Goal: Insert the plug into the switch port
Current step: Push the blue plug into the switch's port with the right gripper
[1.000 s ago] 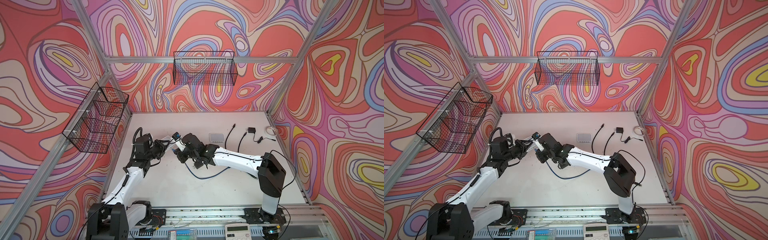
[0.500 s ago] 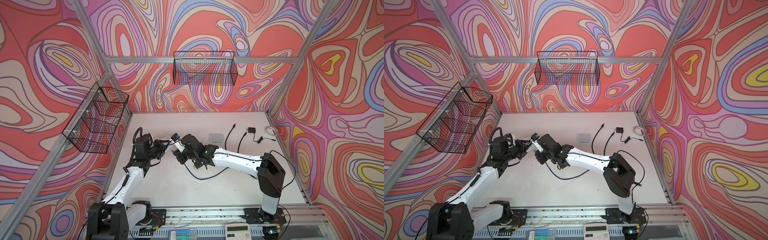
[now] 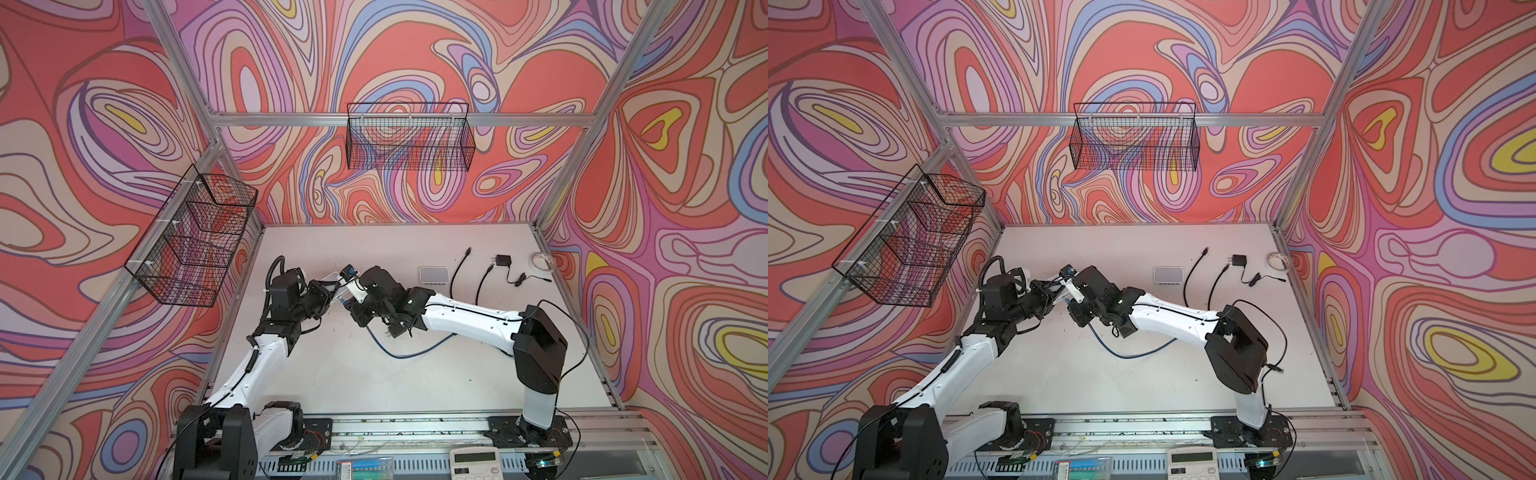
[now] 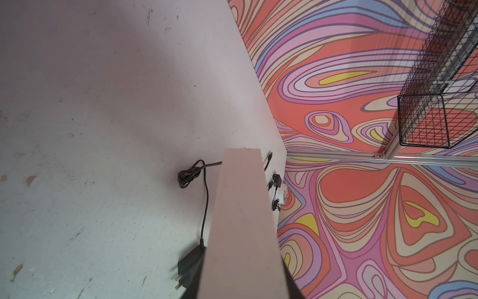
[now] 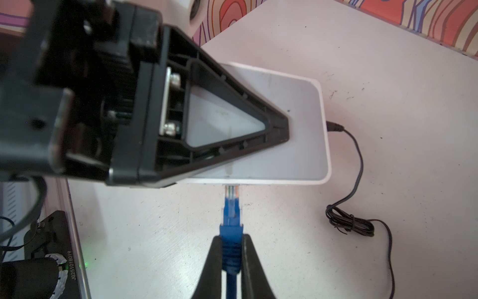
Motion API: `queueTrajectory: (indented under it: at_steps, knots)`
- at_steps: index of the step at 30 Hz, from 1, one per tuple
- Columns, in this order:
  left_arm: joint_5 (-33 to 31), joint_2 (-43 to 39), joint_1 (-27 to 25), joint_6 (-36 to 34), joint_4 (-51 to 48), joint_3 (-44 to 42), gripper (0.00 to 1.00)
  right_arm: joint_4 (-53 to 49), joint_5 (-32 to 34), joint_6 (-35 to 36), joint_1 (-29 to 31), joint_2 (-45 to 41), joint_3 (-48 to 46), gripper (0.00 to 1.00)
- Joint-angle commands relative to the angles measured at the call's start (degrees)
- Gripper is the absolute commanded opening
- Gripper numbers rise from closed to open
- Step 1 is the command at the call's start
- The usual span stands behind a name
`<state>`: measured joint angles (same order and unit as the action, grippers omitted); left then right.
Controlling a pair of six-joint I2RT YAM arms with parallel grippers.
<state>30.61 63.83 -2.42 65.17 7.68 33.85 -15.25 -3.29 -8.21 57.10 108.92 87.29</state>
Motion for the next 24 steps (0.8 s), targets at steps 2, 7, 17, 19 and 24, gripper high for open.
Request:
queueTrajectory:
  at_steps: [2, 7, 17, 19, 24]
  knots:
    - [1.5, -1.1, -0.3, -0.5, 2.5, -0.6, 0.00, -0.1, -0.2, 0.6, 0.3, 1.3, 2.5, 0.00]
    - [2.3, -0.9, -0.3, 0.0, 4.2, -1.5, 0.00, -0.3, -0.5, 0.8, 0.3, 1.1, 3.6, 0.00]
    - [2.7, -1.6, -0.3, 0.0, 3.9, -1.7, 0.00, -0.8, -1.2, 1.2, 0.3, 1.6, 5.8, 0.00]
    - [3.0, -1.7, -0.3, 0.4, 4.3, -1.9, 0.00, -0.5, -1.1, 1.2, 0.3, 1.7, 5.8, 0.00]
    - [4.9, -1.7, -0.3, 2.3, 6.6, -2.5, 0.00, 0.7, -0.9, 1.0, 0.3, 2.1, 6.0, 0.00]
